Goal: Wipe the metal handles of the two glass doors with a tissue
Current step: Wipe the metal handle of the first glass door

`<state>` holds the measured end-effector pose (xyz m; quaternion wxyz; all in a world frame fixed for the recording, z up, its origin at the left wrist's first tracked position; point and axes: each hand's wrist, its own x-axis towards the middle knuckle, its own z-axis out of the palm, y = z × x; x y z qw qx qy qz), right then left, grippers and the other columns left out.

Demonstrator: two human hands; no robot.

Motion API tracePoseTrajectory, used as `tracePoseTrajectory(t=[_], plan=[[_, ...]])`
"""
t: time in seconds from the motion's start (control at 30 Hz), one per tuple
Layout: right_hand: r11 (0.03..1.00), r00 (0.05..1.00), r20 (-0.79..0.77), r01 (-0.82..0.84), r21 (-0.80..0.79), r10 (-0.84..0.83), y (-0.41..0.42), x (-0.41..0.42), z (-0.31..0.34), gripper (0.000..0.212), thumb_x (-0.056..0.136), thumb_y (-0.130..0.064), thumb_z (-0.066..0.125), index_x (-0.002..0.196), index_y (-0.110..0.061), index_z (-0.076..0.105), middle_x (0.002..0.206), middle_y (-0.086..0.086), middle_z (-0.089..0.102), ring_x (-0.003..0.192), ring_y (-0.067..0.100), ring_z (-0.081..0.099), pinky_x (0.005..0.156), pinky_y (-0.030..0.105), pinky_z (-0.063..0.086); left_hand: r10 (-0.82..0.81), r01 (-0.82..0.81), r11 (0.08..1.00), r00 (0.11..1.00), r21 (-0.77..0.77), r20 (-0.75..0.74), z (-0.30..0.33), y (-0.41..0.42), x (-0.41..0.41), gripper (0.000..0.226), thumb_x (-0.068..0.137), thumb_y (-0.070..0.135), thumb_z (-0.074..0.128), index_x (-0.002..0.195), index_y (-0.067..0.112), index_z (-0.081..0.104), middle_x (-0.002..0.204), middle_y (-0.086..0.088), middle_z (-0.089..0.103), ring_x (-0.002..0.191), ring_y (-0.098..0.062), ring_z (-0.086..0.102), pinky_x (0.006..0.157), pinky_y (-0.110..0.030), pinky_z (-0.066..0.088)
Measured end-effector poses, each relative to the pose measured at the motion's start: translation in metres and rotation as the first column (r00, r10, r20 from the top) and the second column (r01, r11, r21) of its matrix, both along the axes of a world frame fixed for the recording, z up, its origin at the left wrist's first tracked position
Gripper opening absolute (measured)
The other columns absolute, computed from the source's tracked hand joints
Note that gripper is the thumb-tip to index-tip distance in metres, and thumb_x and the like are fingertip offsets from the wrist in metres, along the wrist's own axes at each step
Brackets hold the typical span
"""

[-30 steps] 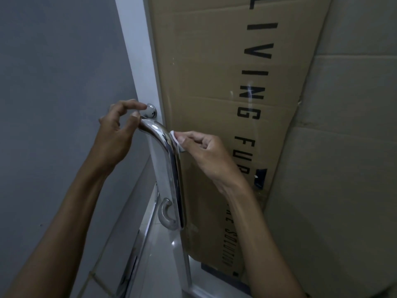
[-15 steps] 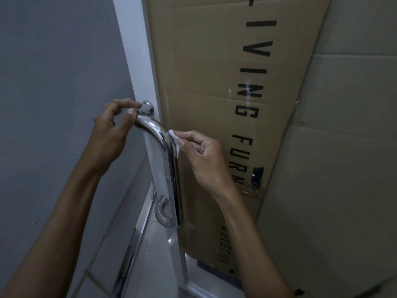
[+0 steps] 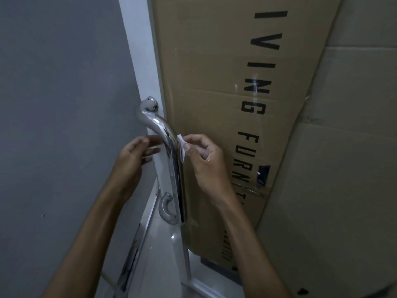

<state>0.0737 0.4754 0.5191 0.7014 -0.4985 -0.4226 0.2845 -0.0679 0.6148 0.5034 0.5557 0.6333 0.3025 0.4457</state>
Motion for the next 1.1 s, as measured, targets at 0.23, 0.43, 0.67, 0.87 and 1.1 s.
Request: tracePoseTrajectory(t=[0.23,0.43,0.67,0.87,1.1], plan=[[0.997,0.997,0.044,0.062,0.041,-0.064,0.007,0.000,0.007,0.012,0.100,-0.012,0.068,0.109,-0.005,0.070,0.098,0.002,0.073,0.087,0.007,0.070,0.077,0.019,0.054,-0.397,0.414,0.906,0.904,-0.092,0.158,0.012,-0.018,0.014,0.027,0.104,0.023,0.052,0.113,0.008,0.074,0.107,-0.008,0.075,0.097,-0.018,0.069,0.092,-0.030,0.054],[0.978,0.963,0.180,0.207,-0.012,-0.202,-0.002,-0.002,0.013,0.010,0.100,-0.023,0.068,0.108,-0.017,0.068,0.097,-0.007,0.070,0.089,0.006,0.069,0.075,0.018,0.054,-0.429,0.458,0.882,0.877,-0.109,0.215,0.009,-0.020,0.007,0.032,0.101,0.022,0.051,0.103,0.016,0.082,0.110,-0.007,0.077,0.103,-0.020,0.070,0.096,-0.037,0.049],[0.932,0.879,0.321,0.361,0.036,-0.353,-0.018,-0.007,0.029,0.018,0.107,-0.024,0.054,0.104,-0.020,0.072,0.097,-0.007,0.073,0.089,0.011,0.068,0.078,0.031,0.057,-0.416,0.428,0.903,0.865,0.020,0.279,0.007,-0.023,0.006,0.030,0.108,0.022,0.048,0.119,0.012,0.074,0.120,-0.007,0.074,0.117,-0.021,0.066,0.107,-0.037,0.047],[0.859,0.807,0.304,0.503,0.095,-0.506,-0.021,-0.022,0.043,0.020,0.107,-0.019,0.053,0.103,-0.017,0.072,0.095,-0.005,0.075,0.091,0.009,0.070,0.084,0.039,0.058,-0.479,0.496,0.868,0.850,-0.029,0.219,0.004,-0.019,0.010,0.034,0.106,0.028,0.047,0.110,0.017,0.078,0.114,-0.005,0.076,0.111,-0.020,0.067,0.104,-0.036,0.046],[0.795,0.758,0.275,0.606,0.042,-0.592,-0.034,-0.046,0.031,0.024,0.108,-0.017,0.049,0.101,-0.019,0.071,0.092,-0.006,0.075,0.089,0.007,0.070,0.084,0.044,0.058,-0.512,0.517,0.856,0.845,0.011,0.156,-0.006,-0.020,0.000,0.034,0.112,0.024,0.044,0.119,0.008,0.073,0.124,-0.016,0.071,0.121,-0.035,0.063,0.113,-0.047,0.042]])
